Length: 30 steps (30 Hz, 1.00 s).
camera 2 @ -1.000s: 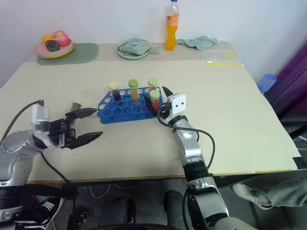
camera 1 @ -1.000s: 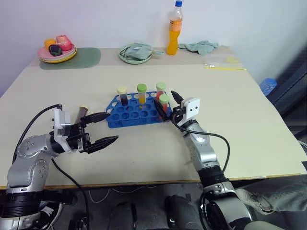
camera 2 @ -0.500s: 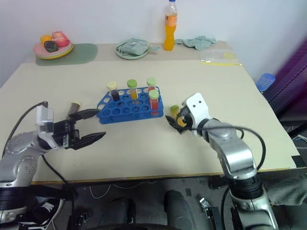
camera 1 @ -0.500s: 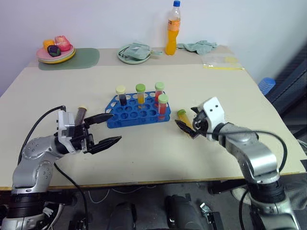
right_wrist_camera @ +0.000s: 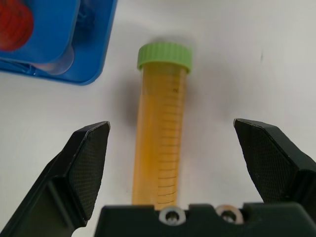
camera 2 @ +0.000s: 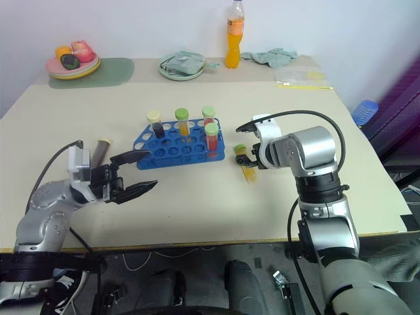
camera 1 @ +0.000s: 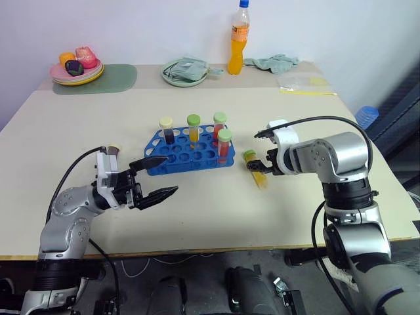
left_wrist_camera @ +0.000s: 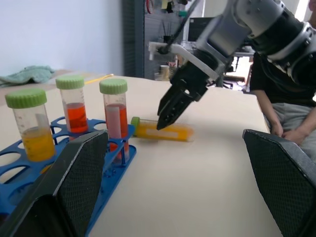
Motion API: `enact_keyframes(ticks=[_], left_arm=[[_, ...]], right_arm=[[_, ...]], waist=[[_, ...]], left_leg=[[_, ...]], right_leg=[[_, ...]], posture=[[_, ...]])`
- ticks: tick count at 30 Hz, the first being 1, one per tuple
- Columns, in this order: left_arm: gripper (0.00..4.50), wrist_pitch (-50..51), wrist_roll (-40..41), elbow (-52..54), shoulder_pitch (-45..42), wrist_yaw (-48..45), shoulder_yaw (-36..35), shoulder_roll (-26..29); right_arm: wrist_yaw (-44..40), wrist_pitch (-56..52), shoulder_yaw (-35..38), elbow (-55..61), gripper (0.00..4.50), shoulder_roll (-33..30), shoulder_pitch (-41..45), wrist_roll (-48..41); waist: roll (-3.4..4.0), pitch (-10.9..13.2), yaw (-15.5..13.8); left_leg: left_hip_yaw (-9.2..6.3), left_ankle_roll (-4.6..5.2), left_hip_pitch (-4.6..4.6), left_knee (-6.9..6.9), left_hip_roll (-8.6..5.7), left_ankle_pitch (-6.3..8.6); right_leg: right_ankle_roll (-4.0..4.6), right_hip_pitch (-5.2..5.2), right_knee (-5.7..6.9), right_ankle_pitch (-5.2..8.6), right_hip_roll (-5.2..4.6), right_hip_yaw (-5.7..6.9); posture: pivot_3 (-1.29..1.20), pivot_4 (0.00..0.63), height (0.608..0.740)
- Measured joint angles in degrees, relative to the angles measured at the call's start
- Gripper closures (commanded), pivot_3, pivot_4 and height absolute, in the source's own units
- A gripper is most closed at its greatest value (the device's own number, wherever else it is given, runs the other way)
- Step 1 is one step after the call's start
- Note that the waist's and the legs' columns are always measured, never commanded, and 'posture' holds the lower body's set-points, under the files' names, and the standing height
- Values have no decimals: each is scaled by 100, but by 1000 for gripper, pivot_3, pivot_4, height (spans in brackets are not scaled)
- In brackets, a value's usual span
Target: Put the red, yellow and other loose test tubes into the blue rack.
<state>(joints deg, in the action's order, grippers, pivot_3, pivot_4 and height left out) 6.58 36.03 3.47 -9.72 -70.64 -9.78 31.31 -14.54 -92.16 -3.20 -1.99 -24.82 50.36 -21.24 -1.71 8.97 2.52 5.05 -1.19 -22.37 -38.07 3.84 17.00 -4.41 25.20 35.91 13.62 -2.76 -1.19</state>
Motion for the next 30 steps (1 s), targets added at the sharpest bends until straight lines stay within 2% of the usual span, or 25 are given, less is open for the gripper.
enact_keyframes(ticks=[10,22,25,30], left_arm=[[0,-100,-43,326,374,235,0,-106],[0,-111,-43,522,508,409,-1,-110],[0,-111,-43,530,508,440,-1,-110],[0,-111,-43,530,504,443,0,-110]], right_arm=[[544,-1,-465,-1496,75,126,893,-286],[1213,-1,-465,-1832,75,421,964,-481],[1349,-1,-443,-1844,918,435,933,-439],[1436,-1,-353,-1848,3454,464,907,-338]], waist=[[0,0,6],[1,0,2],[1,0,3],[1,0,3]], left_leg=[[0,0,0,0,1,0],[-1,1,-3,0,1,0],[-1,1,-3,0,1,0],[-1,1,-3,0,1,0]], right_leg=[[0,1,2,0,0,-1],[0,2,-1,0,-1,0],[0,2,-1,0,-1,0],[0,2,-1,0,-1,0]], posture=[[0,150,740],[0,150,740],[0,150,740],[0,150,740]])
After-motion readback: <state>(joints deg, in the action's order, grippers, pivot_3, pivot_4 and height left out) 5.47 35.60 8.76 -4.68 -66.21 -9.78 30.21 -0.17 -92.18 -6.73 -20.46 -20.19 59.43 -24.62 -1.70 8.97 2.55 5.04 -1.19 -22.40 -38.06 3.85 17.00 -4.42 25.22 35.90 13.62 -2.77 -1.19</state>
